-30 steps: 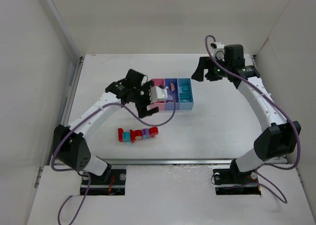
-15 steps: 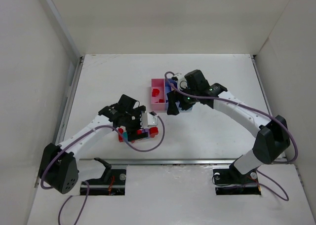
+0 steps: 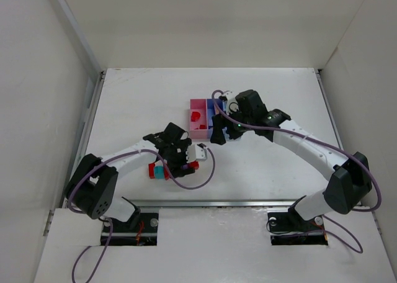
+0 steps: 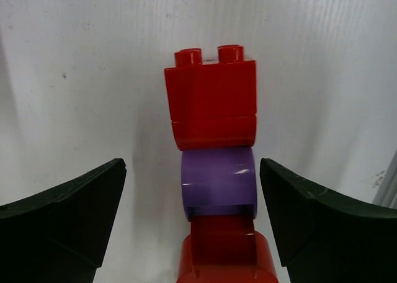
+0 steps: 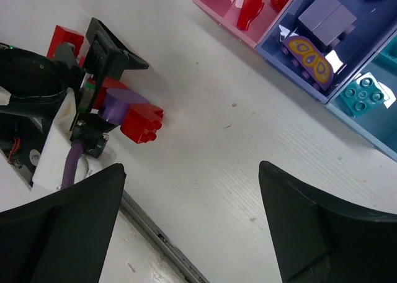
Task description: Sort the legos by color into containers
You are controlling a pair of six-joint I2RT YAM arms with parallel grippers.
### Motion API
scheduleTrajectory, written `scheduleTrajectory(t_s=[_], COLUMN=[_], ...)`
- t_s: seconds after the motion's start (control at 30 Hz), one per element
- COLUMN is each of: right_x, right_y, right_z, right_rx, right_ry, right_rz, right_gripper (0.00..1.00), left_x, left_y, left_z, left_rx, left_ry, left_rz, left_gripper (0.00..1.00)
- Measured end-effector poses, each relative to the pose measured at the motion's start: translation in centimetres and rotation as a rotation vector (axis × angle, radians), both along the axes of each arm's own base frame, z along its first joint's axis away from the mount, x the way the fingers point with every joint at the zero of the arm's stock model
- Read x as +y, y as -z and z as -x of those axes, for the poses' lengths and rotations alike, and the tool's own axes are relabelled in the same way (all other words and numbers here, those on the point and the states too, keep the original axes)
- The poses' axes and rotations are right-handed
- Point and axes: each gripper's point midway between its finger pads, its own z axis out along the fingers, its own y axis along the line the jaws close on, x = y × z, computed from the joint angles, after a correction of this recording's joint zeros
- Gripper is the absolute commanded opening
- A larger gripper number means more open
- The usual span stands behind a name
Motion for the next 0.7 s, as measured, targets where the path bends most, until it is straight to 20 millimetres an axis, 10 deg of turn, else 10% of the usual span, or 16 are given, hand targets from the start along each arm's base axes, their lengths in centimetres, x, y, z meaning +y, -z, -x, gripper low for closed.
scheduleTrajectory(t_s=[0.43, 0.7], right_x=[-0.2, -2.6], right_y=[-0.4, -2.9], right_z=[-0.7, -1.5], right_rx=[-0.019, -0.034], right_ry=[0.013, 0.046], right_rz=[-0.011, -0.087], right_gripper=[0.94, 0.99], left_x=[-1.9, -2.4], left_y=[0.1, -2.2], left_z=[-0.5, -0.2], left_rx=[0.025, 0.075], left_ry=[-0.039, -0.051], left_rz=[0.067, 0.074], left_gripper=[0.0, 0.0])
